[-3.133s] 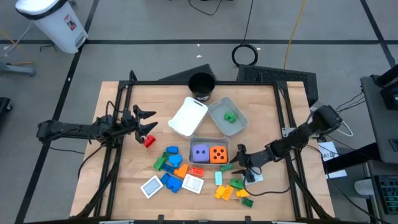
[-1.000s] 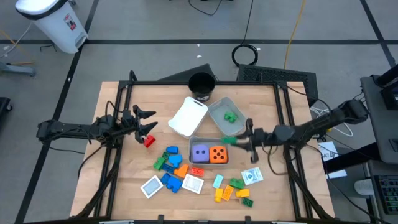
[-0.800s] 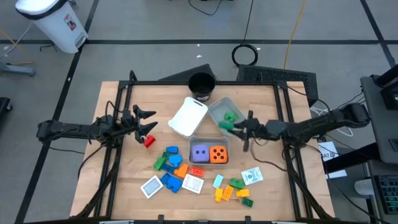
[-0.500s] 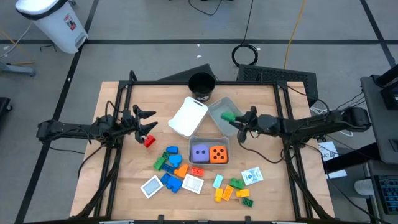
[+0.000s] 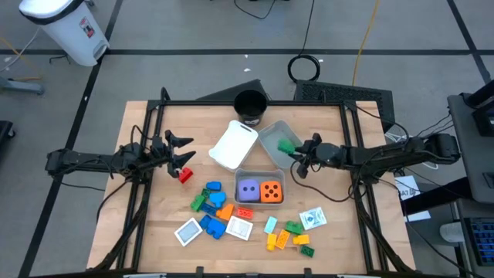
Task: Pick & Place Toys
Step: Put the green game piece into the top gray bin
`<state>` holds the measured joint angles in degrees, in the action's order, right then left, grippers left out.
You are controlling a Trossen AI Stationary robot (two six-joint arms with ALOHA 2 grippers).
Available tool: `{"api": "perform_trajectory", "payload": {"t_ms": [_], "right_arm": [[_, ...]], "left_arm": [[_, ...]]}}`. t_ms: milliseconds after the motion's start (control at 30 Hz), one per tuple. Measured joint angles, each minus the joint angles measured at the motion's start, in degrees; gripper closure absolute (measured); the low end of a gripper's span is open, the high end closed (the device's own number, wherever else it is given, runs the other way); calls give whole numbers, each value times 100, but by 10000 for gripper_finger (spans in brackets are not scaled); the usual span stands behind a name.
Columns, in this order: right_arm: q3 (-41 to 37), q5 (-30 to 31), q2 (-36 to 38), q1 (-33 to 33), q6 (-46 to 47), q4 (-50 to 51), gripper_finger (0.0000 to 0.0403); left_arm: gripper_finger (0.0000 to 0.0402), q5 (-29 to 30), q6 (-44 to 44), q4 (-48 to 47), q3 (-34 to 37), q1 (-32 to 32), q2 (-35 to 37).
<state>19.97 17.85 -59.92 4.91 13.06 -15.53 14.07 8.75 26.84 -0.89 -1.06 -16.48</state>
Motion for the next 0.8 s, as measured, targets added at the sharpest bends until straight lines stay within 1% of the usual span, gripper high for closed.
{"api": "perform_trajectory", "payload": {"t_ms": [200, 333, 500, 800], "right_arm": [[0, 2, 0, 0, -17, -2, 317], [0, 19, 0, 0, 118, -2, 303], [0, 320, 2, -2, 312, -48, 274], [0, 265, 2, -27, 283, -91, 215]], "left_arm": [[123, 0, 0, 1, 0, 2, -1], [123, 2, 0, 0, 0, 2, 1], [123, 2, 0, -1, 0, 2, 0], [123, 2, 0, -1, 0, 1, 0]]}}
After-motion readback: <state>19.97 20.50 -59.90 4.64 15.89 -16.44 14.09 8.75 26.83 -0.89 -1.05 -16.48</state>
